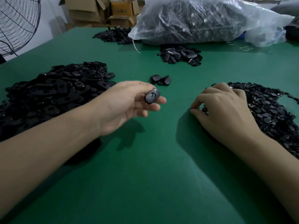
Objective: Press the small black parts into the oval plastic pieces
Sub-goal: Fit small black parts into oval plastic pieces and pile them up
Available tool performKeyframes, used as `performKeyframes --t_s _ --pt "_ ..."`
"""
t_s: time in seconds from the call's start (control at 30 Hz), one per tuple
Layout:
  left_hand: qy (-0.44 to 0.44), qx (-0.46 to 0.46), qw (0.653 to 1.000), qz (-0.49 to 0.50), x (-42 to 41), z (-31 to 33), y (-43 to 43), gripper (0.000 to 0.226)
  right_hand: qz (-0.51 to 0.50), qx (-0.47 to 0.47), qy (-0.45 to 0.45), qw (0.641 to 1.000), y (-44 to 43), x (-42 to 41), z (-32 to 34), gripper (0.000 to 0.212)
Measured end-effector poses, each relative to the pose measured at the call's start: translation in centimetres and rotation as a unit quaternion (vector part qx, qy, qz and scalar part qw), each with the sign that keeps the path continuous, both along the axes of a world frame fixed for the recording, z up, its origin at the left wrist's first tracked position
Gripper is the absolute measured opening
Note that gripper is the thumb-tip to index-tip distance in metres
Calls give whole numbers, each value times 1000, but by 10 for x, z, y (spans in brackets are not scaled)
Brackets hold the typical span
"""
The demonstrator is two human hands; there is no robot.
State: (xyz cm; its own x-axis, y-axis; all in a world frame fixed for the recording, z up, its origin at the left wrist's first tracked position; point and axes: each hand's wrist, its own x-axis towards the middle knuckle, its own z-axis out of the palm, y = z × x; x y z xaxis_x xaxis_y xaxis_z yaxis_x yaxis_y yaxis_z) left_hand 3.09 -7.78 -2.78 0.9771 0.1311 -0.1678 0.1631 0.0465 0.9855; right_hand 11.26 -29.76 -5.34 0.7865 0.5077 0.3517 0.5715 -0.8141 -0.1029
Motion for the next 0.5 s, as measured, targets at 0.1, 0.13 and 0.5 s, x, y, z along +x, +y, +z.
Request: performKeyframes --t_s 0.1,0.13,0.5 --pt "23 -60 997 -43 -22 -5 -5 27 36 -4 -2 999 1 -2 1 7" --pt "28 -76 995 -53 -28 -7 -6 28 46 -8 -5 999 2 -3 1 7" --pt "-2 -78 992 -94 -55 -30 -8 39 79 -46 4 996 8 -6 3 12"
